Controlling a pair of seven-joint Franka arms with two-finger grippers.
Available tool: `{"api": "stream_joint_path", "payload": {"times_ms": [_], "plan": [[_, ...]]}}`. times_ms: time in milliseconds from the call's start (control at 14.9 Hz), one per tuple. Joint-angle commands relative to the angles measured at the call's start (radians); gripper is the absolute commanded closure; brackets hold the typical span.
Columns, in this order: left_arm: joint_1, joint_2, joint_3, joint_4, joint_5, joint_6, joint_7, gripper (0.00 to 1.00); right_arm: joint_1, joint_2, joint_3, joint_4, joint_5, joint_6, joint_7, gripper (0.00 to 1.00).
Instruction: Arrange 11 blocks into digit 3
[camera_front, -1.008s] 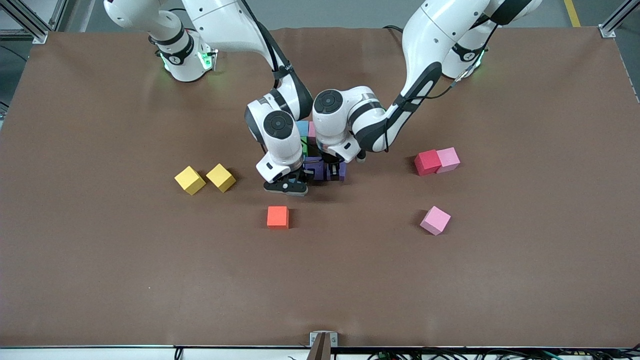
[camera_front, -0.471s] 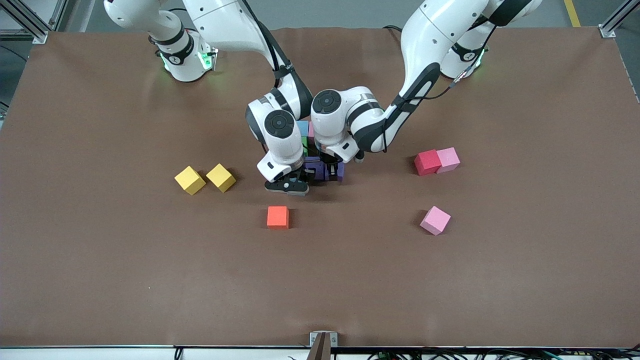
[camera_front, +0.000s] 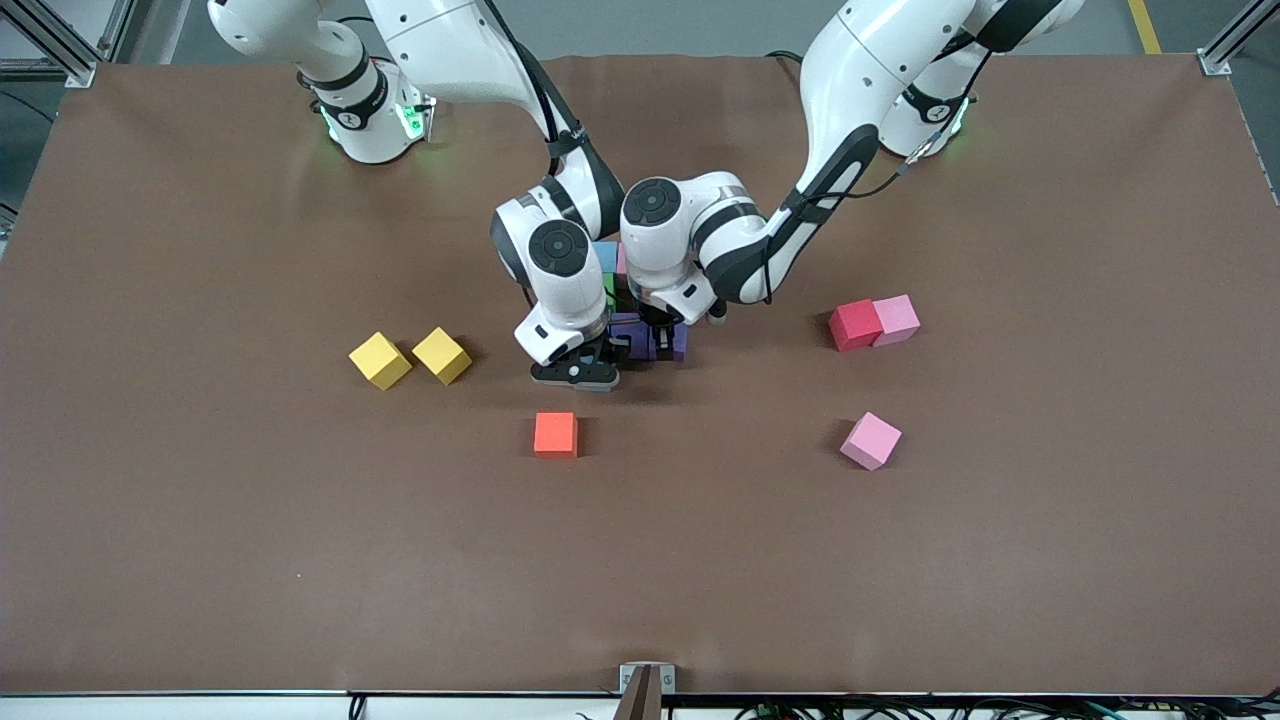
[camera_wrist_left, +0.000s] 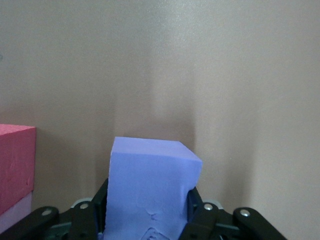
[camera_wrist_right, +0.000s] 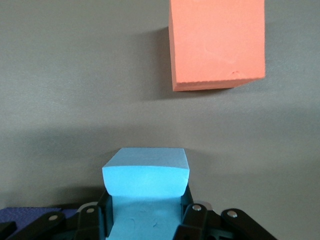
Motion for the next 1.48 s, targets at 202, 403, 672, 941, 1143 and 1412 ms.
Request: {"api": "stream_joint_path", "payload": {"times_ms": [202,403,672,941,1143,1412], "plan": [[-0.007,-0.010,0.005,0.011,0.061,0.002,-0.252,0.00,-0.013,-0.007,0.002,-0.018,-0.002,0.012,-0.035,0.95],[0.001,-0.033,0.002,0.001,0.058,-0.007,-0.233,0.00,-0.008,-0.007,0.002,-0.020,-0.002,0.001,-0.030,0.95],[0.000,-0.056,-0.008,-0.028,0.048,-0.036,-0.144,0.00,0.001,-0.007,0.002,-0.024,-0.001,-0.002,-0.019,0.95],[0.013,-0.135,-0.029,-0.083,-0.026,-0.042,0.008,0.00,0.006,-0.007,0.004,-0.026,0.001,-0.003,-0.018,0.95],[0.045,-0.190,-0.032,-0.105,-0.090,-0.079,0.157,0.00,0.013,-0.007,0.004,-0.029,0.001,-0.003,-0.012,0.95],[0.136,-0.242,-0.064,-0.105,-0.139,-0.111,0.344,0.00,0.015,-0.007,0.004,-0.031,0.001,-0.006,0.004,0.95]]}}
